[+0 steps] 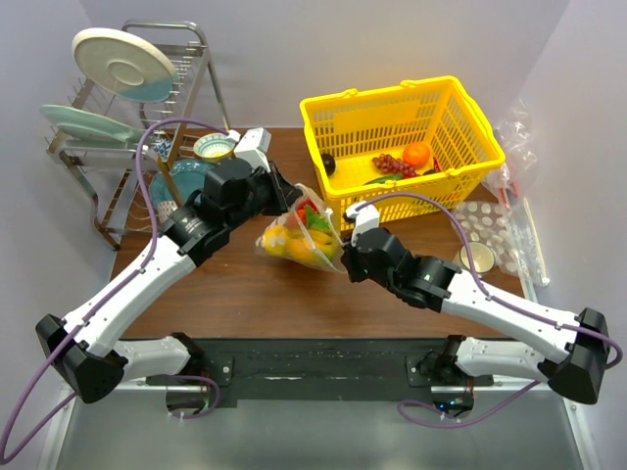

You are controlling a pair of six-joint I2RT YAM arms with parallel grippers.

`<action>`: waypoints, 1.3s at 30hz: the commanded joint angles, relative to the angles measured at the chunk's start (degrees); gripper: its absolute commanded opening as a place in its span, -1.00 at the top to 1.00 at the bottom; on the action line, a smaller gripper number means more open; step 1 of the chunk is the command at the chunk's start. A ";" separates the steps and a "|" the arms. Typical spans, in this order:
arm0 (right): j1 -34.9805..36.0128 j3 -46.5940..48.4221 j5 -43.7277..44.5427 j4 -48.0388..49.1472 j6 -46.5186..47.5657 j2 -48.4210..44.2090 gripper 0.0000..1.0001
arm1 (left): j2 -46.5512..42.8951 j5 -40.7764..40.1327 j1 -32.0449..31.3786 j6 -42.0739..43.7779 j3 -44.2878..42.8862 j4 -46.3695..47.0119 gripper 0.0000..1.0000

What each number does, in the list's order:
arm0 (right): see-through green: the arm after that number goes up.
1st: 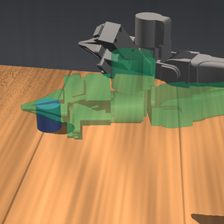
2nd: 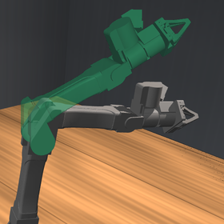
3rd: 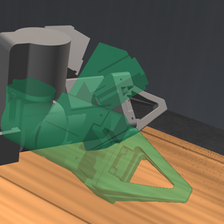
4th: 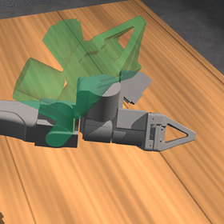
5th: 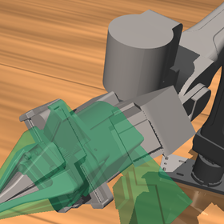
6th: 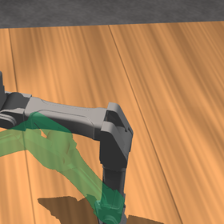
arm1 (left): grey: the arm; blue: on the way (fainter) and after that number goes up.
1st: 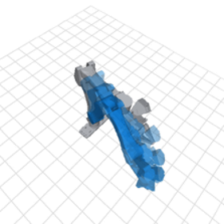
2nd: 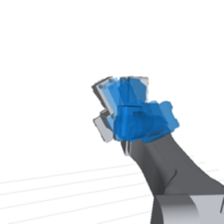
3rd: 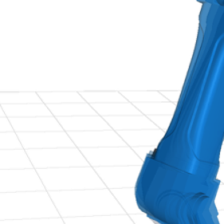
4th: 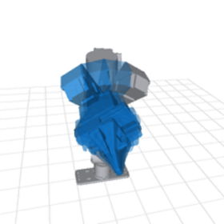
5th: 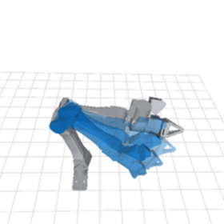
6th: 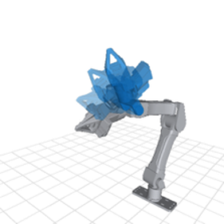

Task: Place the food in the zip-top bag and seal the zipper
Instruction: Adjust the zipper food storage bag at the center of the board.

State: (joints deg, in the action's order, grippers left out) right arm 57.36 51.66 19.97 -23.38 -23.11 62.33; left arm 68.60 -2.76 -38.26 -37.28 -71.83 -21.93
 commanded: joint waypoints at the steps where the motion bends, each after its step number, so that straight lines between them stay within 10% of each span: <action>1: 0.12 9.15 1.64 -0.26 0.61 1.04 1.00 | -2.15 -2.24 0.29 3.00 2.92 2.95 1.00; 9: 0.03 22.68 6.05 -1.50 3.78 8.33 1.00 | -3.47 2.23 0.20 4.40 8.82 3.48 1.00; 33: 0.03 17.51 2.54 3.34 -0.35 14.22 1.00 | -3.82 -5.15 0.20 17.77 -5.51 -9.18 1.00; 39: 0.03 23.21 -1.85 5.35 2.01 14.93 1.00 | -5.93 -1.37 0.20 15.66 2.74 -5.14 1.00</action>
State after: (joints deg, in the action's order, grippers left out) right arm 57.36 69.21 20.51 -20.80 -22.15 78.24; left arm 64.29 -5.93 -38.26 -21.61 -73.32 -30.41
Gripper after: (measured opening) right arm 0.011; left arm 0.020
